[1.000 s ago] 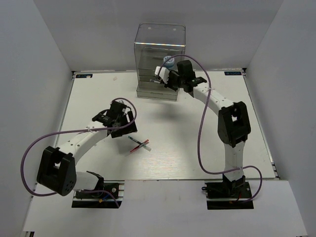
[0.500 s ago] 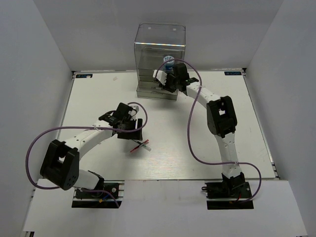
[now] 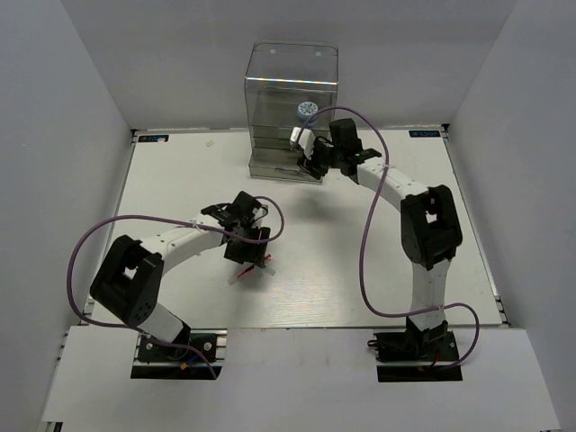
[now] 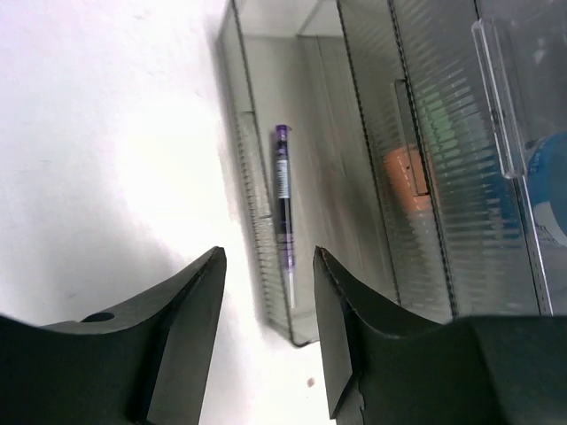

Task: Sort the stationery into containers
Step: Place the pen in the drawer, then pick up the pen from the center of the board.

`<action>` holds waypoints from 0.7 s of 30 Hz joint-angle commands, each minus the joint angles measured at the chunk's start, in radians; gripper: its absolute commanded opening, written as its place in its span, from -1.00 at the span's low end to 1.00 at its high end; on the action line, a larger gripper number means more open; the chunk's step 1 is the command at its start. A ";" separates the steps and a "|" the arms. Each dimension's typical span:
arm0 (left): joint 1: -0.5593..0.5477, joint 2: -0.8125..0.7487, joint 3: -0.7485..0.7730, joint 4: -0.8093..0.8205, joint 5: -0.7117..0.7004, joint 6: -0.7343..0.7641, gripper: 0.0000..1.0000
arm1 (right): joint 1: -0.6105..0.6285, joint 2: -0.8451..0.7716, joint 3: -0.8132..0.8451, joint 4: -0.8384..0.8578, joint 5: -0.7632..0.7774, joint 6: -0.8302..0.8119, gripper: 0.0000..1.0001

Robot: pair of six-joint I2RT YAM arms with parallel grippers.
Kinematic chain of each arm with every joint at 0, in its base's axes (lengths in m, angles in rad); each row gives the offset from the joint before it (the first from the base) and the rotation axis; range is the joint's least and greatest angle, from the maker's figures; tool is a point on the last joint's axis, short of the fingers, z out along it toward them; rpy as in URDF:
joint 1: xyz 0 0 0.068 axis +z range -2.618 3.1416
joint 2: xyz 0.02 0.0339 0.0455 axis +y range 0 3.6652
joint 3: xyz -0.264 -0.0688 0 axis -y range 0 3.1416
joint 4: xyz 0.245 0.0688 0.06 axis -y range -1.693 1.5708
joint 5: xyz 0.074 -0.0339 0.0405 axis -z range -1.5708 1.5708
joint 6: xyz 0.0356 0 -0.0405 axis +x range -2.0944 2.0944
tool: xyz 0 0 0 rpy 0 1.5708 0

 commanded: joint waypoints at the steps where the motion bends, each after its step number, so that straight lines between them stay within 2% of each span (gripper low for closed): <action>1: -0.011 0.017 0.033 -0.005 -0.030 0.016 0.41 | -0.008 -0.087 -0.091 0.065 -0.067 0.056 0.01; 3: -0.021 0.048 0.033 -0.005 -0.058 0.016 0.41 | -0.011 -0.130 -0.133 0.074 -0.087 0.068 0.04; 4: -0.021 0.048 0.033 0.004 -0.067 0.016 0.32 | -0.014 -0.137 -0.157 0.074 -0.090 0.071 0.04; 9: -0.030 0.088 0.033 0.004 -0.096 0.025 0.18 | -0.026 -0.254 -0.253 0.132 -0.188 0.174 0.10; 13: -0.030 0.097 0.033 0.013 -0.107 0.025 -0.11 | -0.043 -0.329 -0.341 0.198 -0.263 0.232 0.12; 14: -0.030 0.097 0.033 0.013 -0.116 0.025 -0.31 | -0.042 -0.343 -0.371 0.215 -0.263 0.247 0.12; 15: -0.030 0.097 0.043 0.013 -0.116 0.025 -0.38 | -0.043 -0.379 -0.386 0.258 -0.271 0.247 0.23; 16: -0.030 0.097 0.043 0.004 -0.116 0.025 -0.47 | -0.045 -0.390 -0.427 0.267 -0.268 0.253 0.45; 17: -0.030 0.085 0.043 0.004 -0.116 0.025 -0.61 | -0.049 -0.418 -0.447 0.310 -0.263 0.264 0.81; 21: -0.030 -0.018 0.033 0.024 -0.063 0.059 -0.77 | -0.049 -0.496 -0.567 0.451 -0.184 0.313 0.81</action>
